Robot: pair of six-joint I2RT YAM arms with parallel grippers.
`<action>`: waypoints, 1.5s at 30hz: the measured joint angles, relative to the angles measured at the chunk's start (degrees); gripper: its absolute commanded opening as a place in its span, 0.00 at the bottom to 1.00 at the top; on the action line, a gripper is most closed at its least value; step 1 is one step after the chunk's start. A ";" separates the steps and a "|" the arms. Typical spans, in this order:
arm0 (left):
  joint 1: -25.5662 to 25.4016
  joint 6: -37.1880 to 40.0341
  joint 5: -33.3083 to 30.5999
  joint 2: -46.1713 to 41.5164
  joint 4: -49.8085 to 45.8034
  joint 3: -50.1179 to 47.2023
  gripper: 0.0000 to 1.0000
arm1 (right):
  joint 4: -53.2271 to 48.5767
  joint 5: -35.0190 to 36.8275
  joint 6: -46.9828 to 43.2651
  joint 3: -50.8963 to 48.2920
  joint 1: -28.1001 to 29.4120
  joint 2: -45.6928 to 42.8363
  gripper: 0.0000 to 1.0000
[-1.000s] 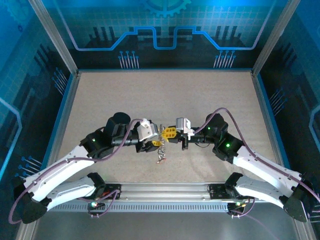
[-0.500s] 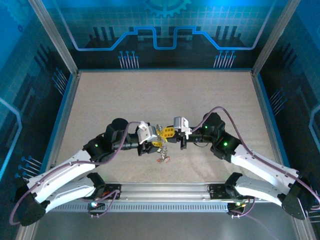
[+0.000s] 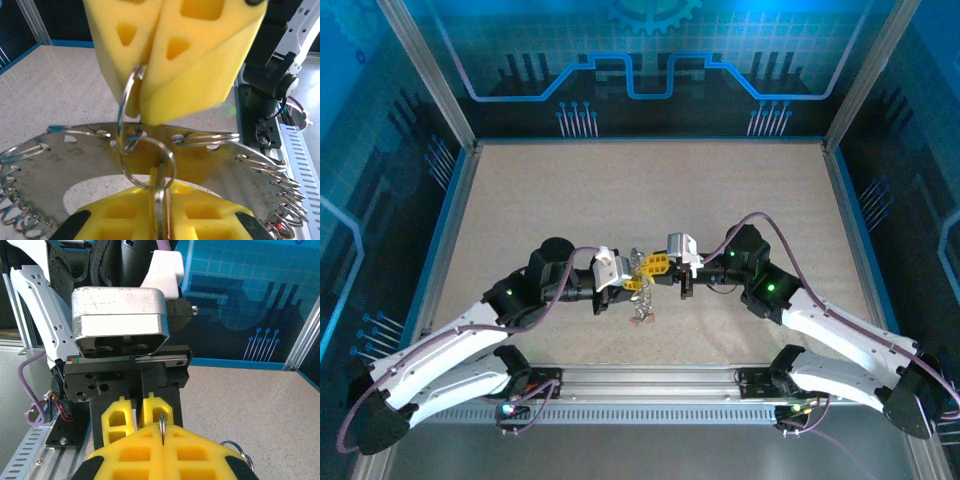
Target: Put the keys on the keyring
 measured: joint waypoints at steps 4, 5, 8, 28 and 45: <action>0.07 1.51 -0.04 -0.59 -1.99 0.55 0.08 | -0.63 -0.37 -0.02 0.02 0.00 0.00 0.00; 0.11 1.92 -0.04 -0.76 -2.73 0.90 0.08 | -0.79 -0.48 -0.04 0.02 0.00 0.00 0.00; 0.61 3.67 -0.07 -1.31 -5.68 2.23 0.03 | -1.75 -0.63 -0.52 0.24 0.00 0.00 0.00; 1.51 22.27 -2.38 7.65 -31.67 22.99 0.00 | -12.11 3.69 -10.12 3.89 2.40 0.46 0.00; -0.48 42.95 -12.39 18.27 -44.04 34.95 0.00 | -14.97 9.29 -12.22 3.56 2.78 0.81 0.18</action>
